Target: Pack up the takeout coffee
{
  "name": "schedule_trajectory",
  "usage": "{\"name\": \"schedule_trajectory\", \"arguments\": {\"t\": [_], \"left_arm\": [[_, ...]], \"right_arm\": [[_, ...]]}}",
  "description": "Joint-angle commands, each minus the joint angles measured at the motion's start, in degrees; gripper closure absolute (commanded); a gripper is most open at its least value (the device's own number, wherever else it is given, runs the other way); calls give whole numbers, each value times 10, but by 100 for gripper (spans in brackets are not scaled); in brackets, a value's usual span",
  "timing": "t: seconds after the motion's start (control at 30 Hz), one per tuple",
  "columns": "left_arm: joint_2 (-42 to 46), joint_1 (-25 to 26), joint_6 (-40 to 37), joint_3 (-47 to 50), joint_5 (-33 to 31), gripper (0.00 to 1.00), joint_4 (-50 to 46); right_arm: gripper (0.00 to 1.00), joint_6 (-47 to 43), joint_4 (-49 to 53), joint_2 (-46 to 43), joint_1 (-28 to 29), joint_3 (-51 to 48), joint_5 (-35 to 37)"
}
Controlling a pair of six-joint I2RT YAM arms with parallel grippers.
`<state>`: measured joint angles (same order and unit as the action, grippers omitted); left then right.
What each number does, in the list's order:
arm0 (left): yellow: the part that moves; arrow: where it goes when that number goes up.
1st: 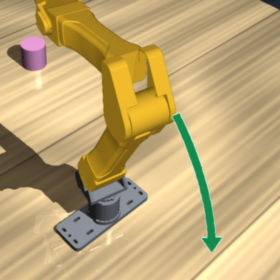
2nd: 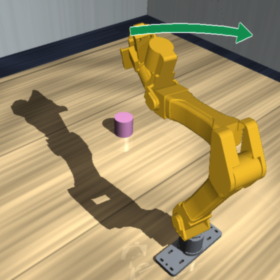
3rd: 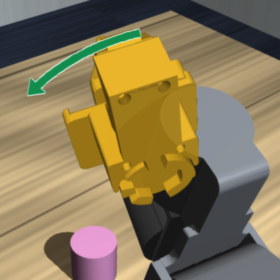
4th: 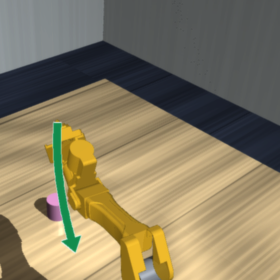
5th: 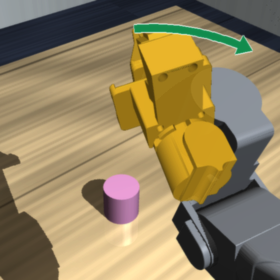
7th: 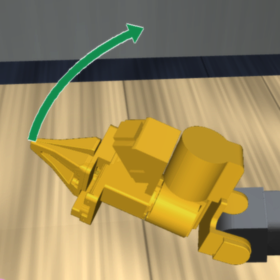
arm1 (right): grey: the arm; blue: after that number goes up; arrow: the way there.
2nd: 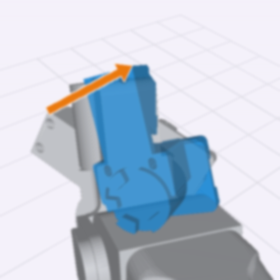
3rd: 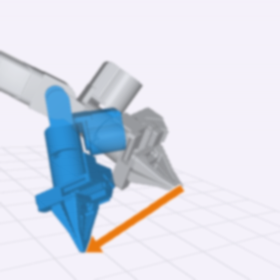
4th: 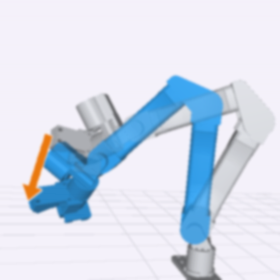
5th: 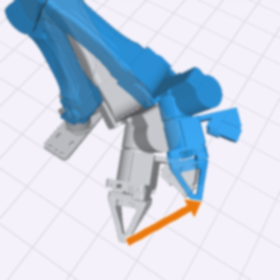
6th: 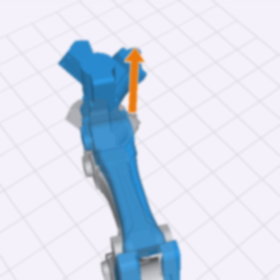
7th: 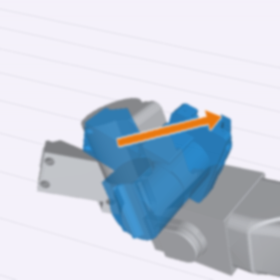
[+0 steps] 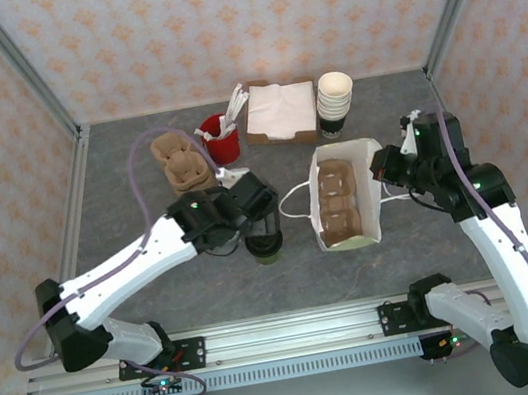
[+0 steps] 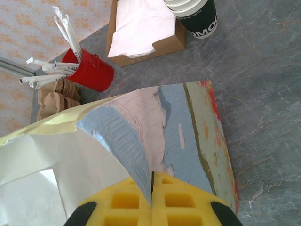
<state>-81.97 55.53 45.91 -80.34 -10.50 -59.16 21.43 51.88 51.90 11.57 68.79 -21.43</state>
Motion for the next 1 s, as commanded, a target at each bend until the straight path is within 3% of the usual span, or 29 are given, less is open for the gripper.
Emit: {"name": "schedule_trajectory", "arguments": {"t": [0.0, 0.6, 0.97], "left_arm": [[-10, 14, 15, 4, 11, 0, -1], [-68, 13, 23, 55, 63, 3, 59], [-82, 12, 36, 51, 42, 15, 46]], "right_arm": [[100, 11, 11, 5, 1, 6, 6], [100, 15, 53, 0, 1, 13, 45], [100, 11, 52, 7, 1, 18, 49]]}}
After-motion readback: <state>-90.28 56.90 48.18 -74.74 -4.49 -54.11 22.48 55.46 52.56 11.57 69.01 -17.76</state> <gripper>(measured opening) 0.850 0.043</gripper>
